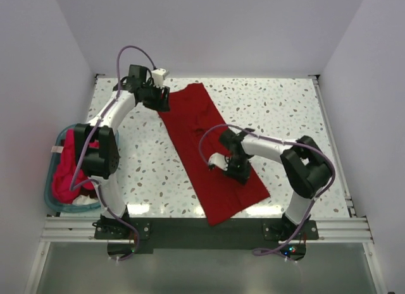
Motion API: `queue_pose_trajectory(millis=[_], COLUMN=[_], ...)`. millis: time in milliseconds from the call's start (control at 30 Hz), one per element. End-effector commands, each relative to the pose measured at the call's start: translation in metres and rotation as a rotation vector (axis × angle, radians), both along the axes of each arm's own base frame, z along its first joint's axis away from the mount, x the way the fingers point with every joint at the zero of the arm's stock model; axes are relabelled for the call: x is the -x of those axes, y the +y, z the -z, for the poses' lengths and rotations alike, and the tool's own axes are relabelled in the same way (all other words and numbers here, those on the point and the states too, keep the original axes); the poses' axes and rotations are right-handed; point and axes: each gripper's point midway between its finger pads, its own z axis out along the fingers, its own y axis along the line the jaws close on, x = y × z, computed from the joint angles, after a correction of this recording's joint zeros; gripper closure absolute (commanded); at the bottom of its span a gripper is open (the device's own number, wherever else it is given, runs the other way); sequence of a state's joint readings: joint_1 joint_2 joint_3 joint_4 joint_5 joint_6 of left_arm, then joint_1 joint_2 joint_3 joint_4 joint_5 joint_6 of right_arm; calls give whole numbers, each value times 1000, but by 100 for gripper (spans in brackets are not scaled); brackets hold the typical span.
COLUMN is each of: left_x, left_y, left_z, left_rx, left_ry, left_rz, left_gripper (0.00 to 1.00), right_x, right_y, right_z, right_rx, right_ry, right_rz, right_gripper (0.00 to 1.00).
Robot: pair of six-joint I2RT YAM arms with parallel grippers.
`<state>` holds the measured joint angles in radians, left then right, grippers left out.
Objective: Fold and stack the t-shirts
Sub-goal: Fold the tshirt
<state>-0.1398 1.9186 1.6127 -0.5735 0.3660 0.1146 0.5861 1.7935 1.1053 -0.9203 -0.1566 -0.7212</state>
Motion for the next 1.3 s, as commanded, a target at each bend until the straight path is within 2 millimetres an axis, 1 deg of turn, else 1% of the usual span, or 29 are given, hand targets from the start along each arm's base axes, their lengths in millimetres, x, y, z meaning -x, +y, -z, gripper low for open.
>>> queue_pose_trajectory(millis=[0,33,100,133,200,267,300,400,467,500,533,567,600,633,667,700,767,800,833,867,900,967,1033,1100,1133,1167,1200,1233,1267], left_x=[14,18,23,26,30,33,34,35,33,32,29,25,17,14,8,6,-16,-21,-39,-47,-54,-81,-92,-102,-103,-103,-109,-104,-104], left_y=[-8,-8,-13,-15,-25,-31,-33,-39,-41,-40,-39,-39,-40,-39,-36,-36,-37,-36,-40,-41,-41,-49,-52,-57,-56,-58,-61,-57,-57], left_z=[7,14,32,40,56,69,71,79,87,92,100,104,103,118,123,127,135,139,139,140,139,131,125,116,106,99,88,74,64], left_rx=[8,0,-12,-16,-8,-13,-12,-8,-17,-36,-51,-75,-87,-103,-125,-137,-156,-170,-170,-174,-177,-159,-151,-132,-124,-101,-80,-61,-47], left_ry=[55,79,123,151,195,232,236,244,244,249,256,250,236,258,256,266,244,248,219,206,196,128,88,42,23,14,-28,-43,-65], left_rz=[26,31,59,66,94,115,121,132,130,124,122,123,122,125,117,120,130,128,128,132,130,130,130,127,121,117,117,103,100], left_gripper=[40,41,41,42,43,45,45,46,47,48,48,48,49,50,51,52,53,53,53,53,53,53,52,50,49,48,44,42,40], right_x=[60,74,83,95,93,87,77,36,2,-24,-40,-66,-88,-107,-130,-149,-184,-199,-210,-224,-233,-252,-263,-280,-286,-297,-302,-307,-312], right_y=[27,43,65,78,97,105,115,124,120,121,121,126,118,118,117,107,101,90,87,87,83,82,84,90,91,92,94,95,97], right_z=[-4,-6,-13,-14,-26,-39,-50,-80,-86,-96,-98,-101,-102,-105,-106,-107,-113,-106,-106,-112,-104,-96,-88,-90,-76,-80,-75,-67,-68], right_rx=[-31,-53,-88,-107,-151,-189,-233,-348,-378,-408,-412,-427,-434,-451,-457,-459,-478,-462,-463,-483,-475,-462,-462,-481,-468,-475,-475,-474,-484], right_ry=[126,149,168,204,218,224,205,157,102,46,10,-40,-72,-104,-141,-170,-254,-278,-307,-348,-352,-397,-410,-447,-441,-474,-478,-483,-494], right_rz=[-23,-65,-68,-89,-67,-36,-30,45,92,118,135,158,209,260,293,341,395,431,452,466,482,497,504,509,515,523,522,525,526], right_gripper=[92,92,91,90,89,88,87,85,85,85,85,86,87,87,87,87,87,87,87,87,86,86,86,86,86,86,86,86,86])
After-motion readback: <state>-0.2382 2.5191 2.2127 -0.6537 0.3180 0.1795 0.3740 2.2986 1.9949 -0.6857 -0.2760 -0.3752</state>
